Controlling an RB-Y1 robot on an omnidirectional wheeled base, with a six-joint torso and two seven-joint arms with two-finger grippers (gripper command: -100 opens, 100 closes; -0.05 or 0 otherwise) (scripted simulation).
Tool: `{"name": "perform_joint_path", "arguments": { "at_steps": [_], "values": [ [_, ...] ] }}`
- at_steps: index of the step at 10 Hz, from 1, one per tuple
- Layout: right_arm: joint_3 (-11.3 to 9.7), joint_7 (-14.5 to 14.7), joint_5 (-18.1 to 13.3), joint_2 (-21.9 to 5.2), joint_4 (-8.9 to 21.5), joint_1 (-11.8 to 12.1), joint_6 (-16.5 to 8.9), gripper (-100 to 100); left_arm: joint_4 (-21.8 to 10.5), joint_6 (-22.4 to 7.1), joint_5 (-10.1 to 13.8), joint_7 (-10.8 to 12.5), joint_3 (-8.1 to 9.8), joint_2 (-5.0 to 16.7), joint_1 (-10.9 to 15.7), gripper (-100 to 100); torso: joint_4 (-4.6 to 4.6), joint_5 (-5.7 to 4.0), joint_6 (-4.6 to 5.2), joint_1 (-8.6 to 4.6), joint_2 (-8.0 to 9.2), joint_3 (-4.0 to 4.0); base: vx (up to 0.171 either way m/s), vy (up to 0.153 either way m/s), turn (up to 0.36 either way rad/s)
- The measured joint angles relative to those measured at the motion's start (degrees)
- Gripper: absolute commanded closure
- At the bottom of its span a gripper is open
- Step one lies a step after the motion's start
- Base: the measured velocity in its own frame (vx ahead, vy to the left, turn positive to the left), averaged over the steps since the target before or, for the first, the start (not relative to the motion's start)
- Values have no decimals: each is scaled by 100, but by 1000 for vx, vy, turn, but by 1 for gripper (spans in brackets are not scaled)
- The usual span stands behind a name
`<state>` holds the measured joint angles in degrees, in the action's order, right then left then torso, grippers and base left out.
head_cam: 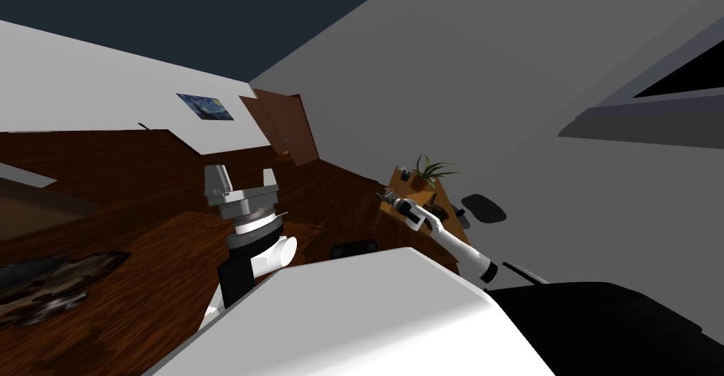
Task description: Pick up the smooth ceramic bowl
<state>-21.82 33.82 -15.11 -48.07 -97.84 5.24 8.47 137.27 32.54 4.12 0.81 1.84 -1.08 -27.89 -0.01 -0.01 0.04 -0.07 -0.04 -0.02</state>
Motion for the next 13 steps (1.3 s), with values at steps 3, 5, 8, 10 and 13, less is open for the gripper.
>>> {"name": "perform_joint_path", "arguments": {
  "at_steps": [3, 5, 8, 10, 13],
  "values": [
    [-381, 386, -203, -384, 322, -40, -91, -100, 0, 0, 0, 0, 0, 0, 0, 0, -1, -2, 0, -7, -6, -3, 31, -18, 26],
    [-668, 603, -299, -640, 570, -116, -129, -100, 0, 0, 0, 0, 0, 0, 0, 0, -1, -1, 0, -5, -6, -3, 27, -15, 17],
    [-1123, 884, -441, -1120, 957, -231, -172, -100, 0, 0, 0, 0, 0, 0, 0, 0, -2, -4, 0, -14, -9, -5, 44, -38, 29],
    [-1486, 1128, -557, -1398, 1217, -288, -235, -100, 0, 0, 0, 0, 0, 0, -1, 0, -2, -3, 0, -10, -12, -7, 43, -28, 17],
    [-1831, 1511, -721, -1794, 1485, -113, -242, -100, 0, 0, 0, 0, 1, 0, 0, 0, -1, -3, -1, -11, -7, -4, 41, -38, 16]
  ]
}}
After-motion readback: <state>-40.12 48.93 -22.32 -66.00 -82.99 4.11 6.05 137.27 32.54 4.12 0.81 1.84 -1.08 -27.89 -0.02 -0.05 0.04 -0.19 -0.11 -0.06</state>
